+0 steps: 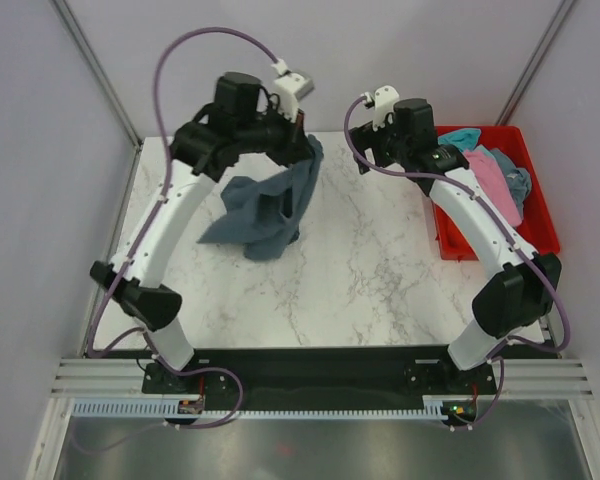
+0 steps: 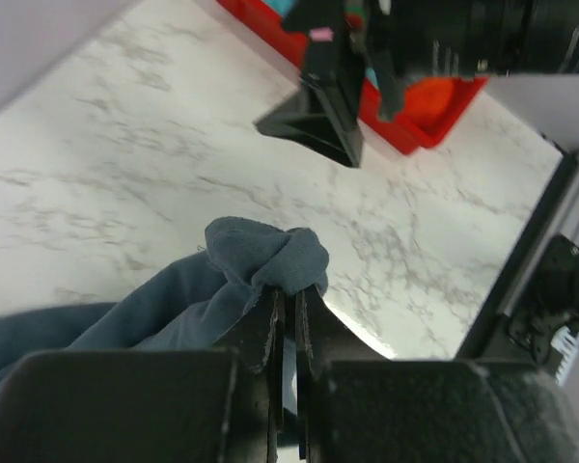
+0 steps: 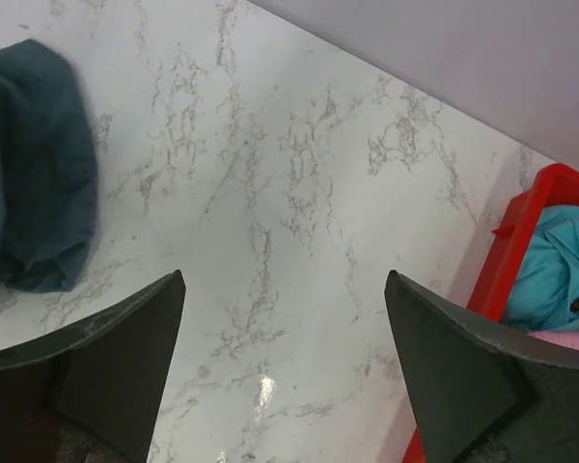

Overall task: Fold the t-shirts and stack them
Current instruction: Flatten the tshirt out

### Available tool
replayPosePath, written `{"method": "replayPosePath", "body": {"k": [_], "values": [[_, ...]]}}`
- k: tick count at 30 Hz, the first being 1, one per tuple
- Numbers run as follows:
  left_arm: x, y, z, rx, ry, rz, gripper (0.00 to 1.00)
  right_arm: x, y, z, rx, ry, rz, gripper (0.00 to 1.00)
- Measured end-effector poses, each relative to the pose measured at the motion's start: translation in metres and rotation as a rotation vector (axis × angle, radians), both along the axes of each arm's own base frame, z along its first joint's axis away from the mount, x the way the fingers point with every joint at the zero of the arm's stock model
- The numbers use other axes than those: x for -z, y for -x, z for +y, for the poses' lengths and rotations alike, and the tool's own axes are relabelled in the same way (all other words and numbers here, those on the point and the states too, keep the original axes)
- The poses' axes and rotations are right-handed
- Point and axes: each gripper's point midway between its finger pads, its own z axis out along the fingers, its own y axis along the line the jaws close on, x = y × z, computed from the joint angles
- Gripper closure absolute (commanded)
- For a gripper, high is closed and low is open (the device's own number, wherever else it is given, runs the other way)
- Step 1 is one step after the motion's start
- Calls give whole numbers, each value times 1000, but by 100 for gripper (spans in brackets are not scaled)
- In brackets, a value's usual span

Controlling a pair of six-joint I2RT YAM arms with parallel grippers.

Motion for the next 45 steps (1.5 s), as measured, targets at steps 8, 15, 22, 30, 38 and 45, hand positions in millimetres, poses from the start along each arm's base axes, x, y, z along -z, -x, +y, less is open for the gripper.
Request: {"method": "replayPosePath", "body": {"k": [8, 15, 22, 30, 38, 45], "values": [[103, 16, -80, 165, -135, 202, 13, 5, 13, -31, 51, -1, 15, 6], [132, 5, -16, 1, -219, 225, 6, 29, 35, -11, -100, 9, 77, 11], [194, 6, 101, -293, -347, 312, 9, 101, 80, 68, -427, 87, 244, 13], [268, 39, 131, -325, -473, 467, 9, 199, 132, 120, -654, 235, 447, 17], [290, 49, 154, -383, -491, 541, 12, 224, 150, 115, -685, 299, 493, 19], [285, 44, 154, -415, -449, 534, 12, 241, 146, 105, -647, 348, 496, 27]]}}
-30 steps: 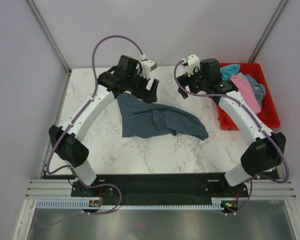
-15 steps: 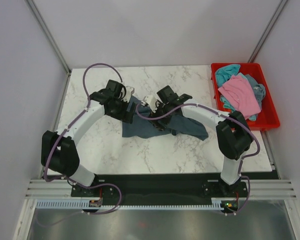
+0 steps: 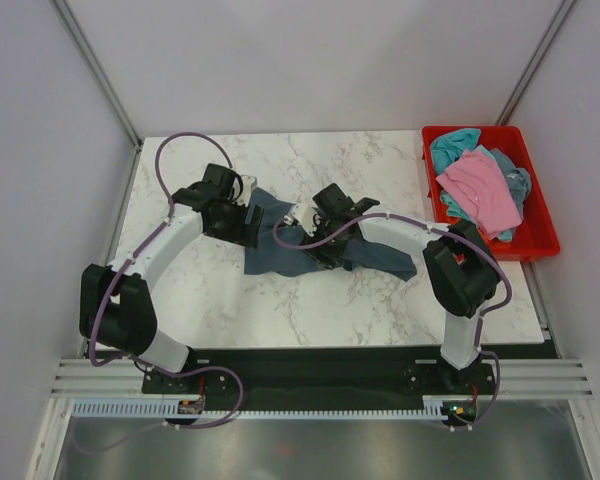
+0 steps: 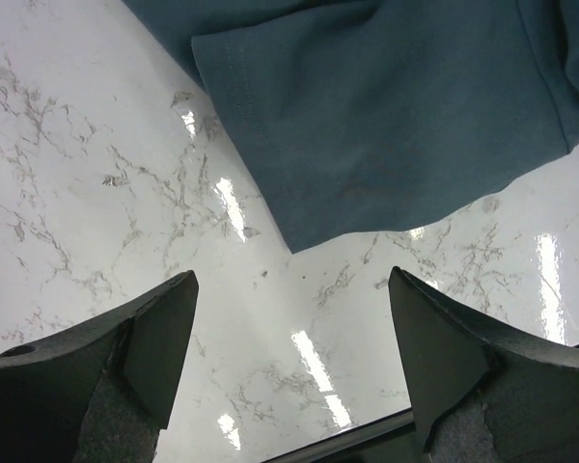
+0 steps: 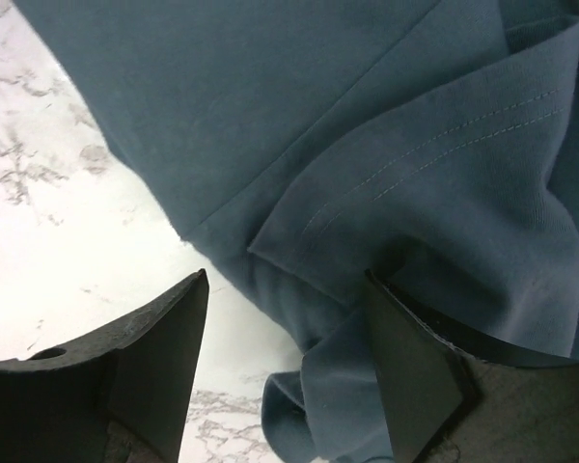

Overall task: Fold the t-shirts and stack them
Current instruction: Flatten the tshirt out

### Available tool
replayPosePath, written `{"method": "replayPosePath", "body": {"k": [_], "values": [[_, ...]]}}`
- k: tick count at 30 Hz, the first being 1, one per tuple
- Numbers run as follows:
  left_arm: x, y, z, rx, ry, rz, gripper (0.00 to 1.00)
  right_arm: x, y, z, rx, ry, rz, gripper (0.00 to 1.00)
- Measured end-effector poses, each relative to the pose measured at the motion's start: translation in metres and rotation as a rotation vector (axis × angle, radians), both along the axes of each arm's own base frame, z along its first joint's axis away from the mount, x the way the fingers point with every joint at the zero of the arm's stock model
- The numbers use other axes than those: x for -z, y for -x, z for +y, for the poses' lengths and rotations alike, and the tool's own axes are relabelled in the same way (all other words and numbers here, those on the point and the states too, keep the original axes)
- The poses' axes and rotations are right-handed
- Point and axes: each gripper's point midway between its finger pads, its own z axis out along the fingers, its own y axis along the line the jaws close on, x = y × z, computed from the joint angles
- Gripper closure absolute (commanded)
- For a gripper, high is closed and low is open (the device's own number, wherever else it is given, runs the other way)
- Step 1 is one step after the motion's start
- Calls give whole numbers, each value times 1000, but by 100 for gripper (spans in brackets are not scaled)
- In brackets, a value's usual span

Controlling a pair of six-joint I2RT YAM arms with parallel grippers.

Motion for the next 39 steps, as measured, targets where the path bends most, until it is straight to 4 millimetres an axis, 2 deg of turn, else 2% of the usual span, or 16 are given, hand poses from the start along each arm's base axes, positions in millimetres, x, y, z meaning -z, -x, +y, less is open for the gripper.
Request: {"method": "replayPosePath", "body": {"k": [7, 15, 24, 34, 39], "values": [[-1, -3, 2, -17, 9, -10, 12, 15, -9, 2, 22, 21, -6, 38], [2, -1, 5, -27, 8, -2, 12, 3, -24, 12, 36, -4, -49, 51], [3, -1, 6, -33, 9, 0, 12, -10, -37, 19, 44, -25, -96, 49], [3, -2, 7, -37, 10, 0, 13, -41, -24, 35, 30, -128, -68, 48], [3, -1, 7, -36, 11, 0, 13, -41, -22, 37, 24, -131, -67, 50]]}}
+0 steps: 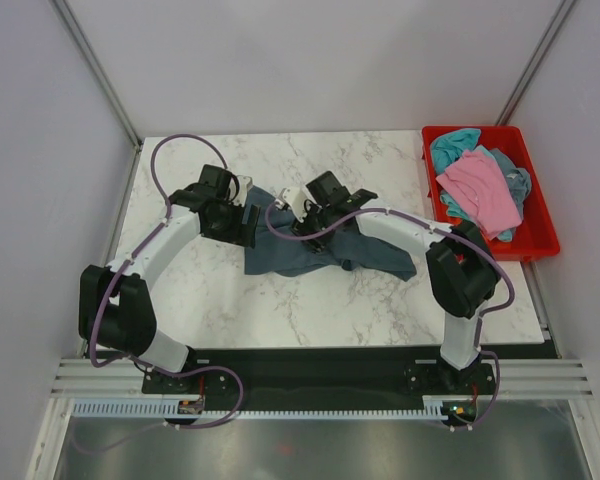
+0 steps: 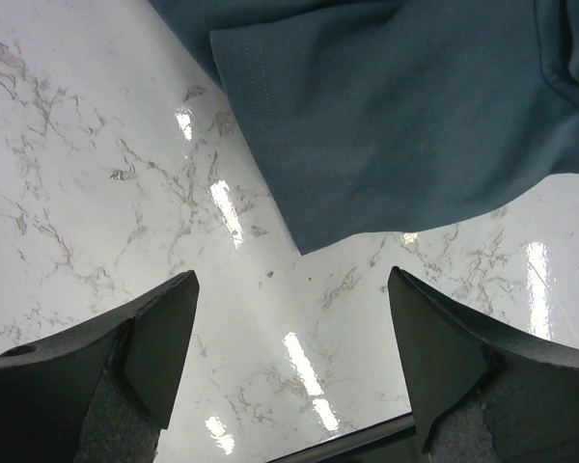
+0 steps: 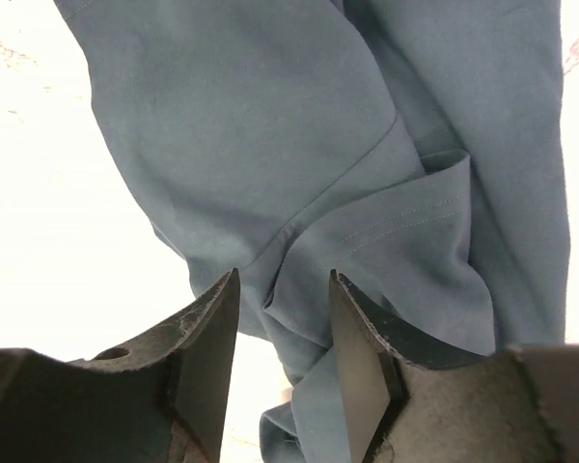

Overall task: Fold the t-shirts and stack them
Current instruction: Flatten the tshirt out

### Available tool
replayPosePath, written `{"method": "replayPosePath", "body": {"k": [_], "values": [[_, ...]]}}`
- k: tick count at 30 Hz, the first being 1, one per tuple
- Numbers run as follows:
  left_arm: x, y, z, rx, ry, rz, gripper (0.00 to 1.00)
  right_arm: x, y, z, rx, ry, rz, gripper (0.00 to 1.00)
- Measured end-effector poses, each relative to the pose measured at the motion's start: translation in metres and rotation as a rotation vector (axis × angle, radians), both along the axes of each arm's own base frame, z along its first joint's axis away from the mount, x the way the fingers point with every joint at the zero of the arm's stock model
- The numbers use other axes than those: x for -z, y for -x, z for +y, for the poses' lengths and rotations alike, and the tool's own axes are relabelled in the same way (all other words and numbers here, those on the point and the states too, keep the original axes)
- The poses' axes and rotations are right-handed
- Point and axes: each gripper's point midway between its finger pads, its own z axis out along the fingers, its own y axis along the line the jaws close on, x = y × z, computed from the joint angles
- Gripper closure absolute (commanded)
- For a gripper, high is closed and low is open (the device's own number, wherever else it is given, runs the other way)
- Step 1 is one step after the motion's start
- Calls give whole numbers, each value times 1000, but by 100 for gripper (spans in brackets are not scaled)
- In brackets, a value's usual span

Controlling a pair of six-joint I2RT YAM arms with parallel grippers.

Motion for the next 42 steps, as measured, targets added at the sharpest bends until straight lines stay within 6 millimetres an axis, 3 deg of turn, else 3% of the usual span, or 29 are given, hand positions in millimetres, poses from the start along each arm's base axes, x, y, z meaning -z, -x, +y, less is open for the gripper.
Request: {"method": "replayPosePath", "body": {"k": [5, 21, 27, 31, 33, 34, 42], "values": [[0, 0, 1, -2, 0, -1, 13, 12, 2, 2, -4, 18, 19, 60], [-3, -2, 5, -18, 5, -12, 13, 39, 12, -13, 11, 84, 61, 67], [-2, -2, 5, -16, 8, -11, 13, 39, 8, -19, 30, 85, 64, 79], [0, 0, 5, -16, 7, -8, 13, 39, 7, -20, 34, 84, 65, 77], [1, 0, 5, -17, 7, -7, 13, 39, 7, -20, 36, 83, 67, 63], [0, 0, 5, -17, 8, -9, 13, 39, 7, -20, 41, 82, 68, 61], [-1, -2, 7, -21, 10, -16, 13, 23, 10, -17, 51, 43, 75, 58]]}}
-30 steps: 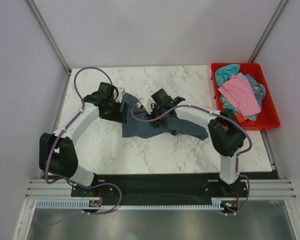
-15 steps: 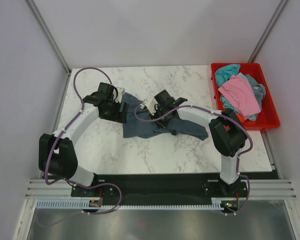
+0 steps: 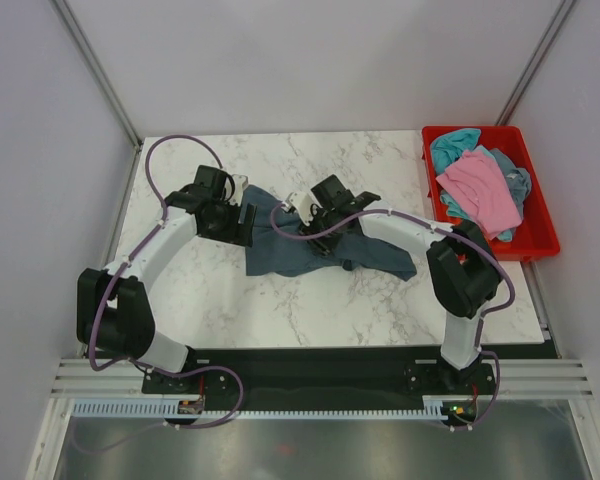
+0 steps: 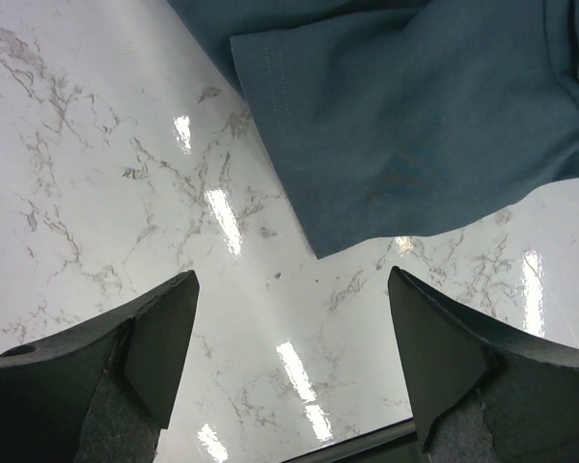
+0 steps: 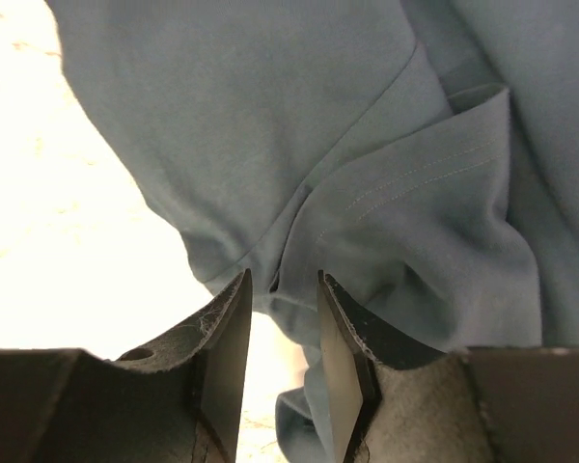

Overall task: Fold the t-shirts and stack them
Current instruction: Flatten the tshirt out

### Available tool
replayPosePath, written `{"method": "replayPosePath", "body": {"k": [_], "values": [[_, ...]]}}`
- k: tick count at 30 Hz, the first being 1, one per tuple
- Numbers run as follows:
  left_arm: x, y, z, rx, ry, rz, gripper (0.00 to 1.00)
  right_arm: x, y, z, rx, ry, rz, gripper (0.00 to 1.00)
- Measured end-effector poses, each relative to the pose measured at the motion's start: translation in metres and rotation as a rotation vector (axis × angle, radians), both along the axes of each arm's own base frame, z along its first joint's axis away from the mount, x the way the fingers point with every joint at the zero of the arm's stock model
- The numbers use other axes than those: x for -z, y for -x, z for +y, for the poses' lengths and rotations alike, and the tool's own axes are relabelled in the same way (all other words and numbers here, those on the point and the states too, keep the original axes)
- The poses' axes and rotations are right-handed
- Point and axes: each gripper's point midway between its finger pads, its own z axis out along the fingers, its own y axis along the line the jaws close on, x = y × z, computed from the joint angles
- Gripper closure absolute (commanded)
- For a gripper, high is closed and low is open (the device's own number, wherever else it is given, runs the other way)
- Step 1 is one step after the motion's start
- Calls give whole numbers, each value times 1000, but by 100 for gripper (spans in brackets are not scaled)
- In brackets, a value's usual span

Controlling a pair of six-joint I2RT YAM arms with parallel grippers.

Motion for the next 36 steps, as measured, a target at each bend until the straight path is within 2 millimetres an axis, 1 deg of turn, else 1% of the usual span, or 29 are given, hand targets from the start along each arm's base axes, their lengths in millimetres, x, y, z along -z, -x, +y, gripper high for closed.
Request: {"method": "replayPosePath", "body": {"k": [4, 7, 11, 16, 22, 23, 25, 26, 29, 32, 35, 36], "values": [[0, 0, 0, 0, 0, -1, 13, -17, -1, 2, 7, -37, -15, 60], [0, 0, 0, 0, 1, -1, 13, -19, -4, 2, 10, -42, -19, 61], [0, 0, 0, 0, 0, -2, 13, -11, -4, 3, 14, -38, 2, 66], [0, -1, 1, -3, 1, -3, 13, 6, -5, 3, 16, -17, 37, 67], [1, 0, 4, -12, -1, 1, 13, 15, -5, 4, 16, -8, 55, 70], [2, 0, 5, -14, -1, 2, 13, 15, -4, 4, 16, -6, 57, 75], [2, 0, 5, -14, -1, 2, 13, 15, -4, 4, 16, -6, 57, 80], [2, 0, 5, -14, -1, 2, 13, 15, -4, 4, 17, -7, 57, 88], [2, 1, 5, -14, -1, 2, 13, 15, -4, 4, 18, -7, 59, 97], [2, 1, 5, -14, 0, 1, 13, 15, -4, 4, 21, -7, 60, 97], [1, 1, 6, -16, 0, 0, 13, 15, -4, 4, 21, -7, 59, 93], [2, 1, 6, -16, 0, 0, 13, 15, -5, 4, 21, -8, 59, 93]]}}
